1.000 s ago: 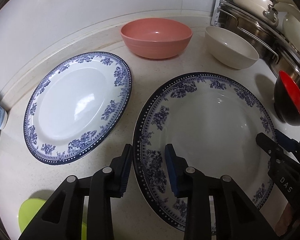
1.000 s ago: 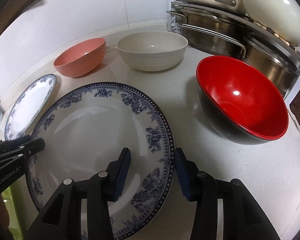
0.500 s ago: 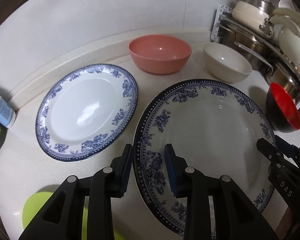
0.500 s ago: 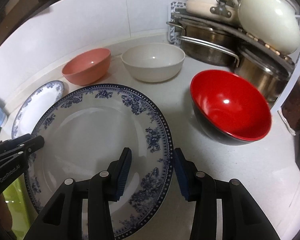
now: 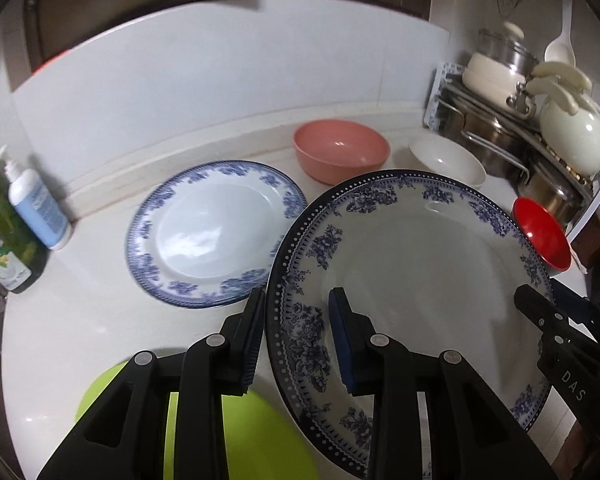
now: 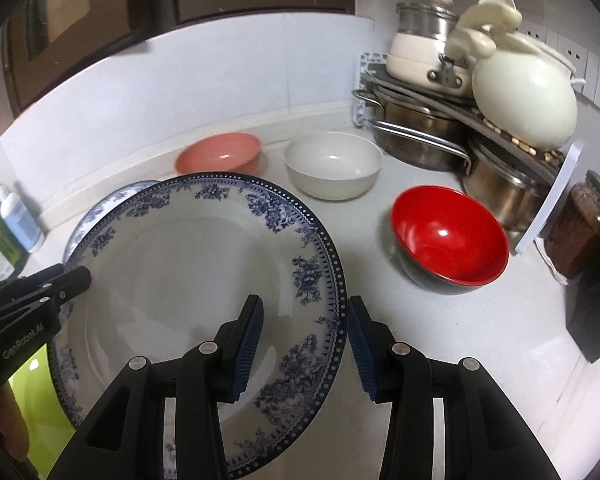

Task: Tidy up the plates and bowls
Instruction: 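Lift and carry the blue-patterned plate with both grippers over the green plate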

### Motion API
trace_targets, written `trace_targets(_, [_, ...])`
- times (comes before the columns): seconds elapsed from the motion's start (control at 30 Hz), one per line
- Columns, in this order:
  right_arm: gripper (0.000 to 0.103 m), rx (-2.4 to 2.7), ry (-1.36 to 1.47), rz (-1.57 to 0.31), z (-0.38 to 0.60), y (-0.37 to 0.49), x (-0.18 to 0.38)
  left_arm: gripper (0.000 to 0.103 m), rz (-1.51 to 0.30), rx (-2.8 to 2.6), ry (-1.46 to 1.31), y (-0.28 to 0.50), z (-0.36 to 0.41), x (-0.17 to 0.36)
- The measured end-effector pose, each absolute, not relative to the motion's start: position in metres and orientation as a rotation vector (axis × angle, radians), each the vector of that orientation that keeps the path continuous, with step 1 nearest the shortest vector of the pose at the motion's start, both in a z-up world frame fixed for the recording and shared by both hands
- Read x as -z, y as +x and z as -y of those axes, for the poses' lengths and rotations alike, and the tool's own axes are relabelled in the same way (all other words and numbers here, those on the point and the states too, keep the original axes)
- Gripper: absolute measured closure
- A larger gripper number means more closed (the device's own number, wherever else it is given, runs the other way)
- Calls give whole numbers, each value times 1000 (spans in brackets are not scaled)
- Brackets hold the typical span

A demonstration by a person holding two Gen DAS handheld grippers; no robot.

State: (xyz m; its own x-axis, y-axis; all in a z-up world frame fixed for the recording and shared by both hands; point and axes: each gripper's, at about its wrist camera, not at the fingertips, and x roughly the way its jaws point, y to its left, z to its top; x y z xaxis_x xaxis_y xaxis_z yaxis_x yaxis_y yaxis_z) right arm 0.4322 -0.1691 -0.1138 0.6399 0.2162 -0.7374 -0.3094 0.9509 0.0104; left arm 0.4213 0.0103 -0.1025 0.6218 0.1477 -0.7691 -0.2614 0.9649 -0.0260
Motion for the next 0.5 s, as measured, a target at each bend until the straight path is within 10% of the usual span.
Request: trace_targets(0.5, [59, -364, -134, -793, 129, 367, 95, 71, -812, -293, -167, 344, -54, 82])
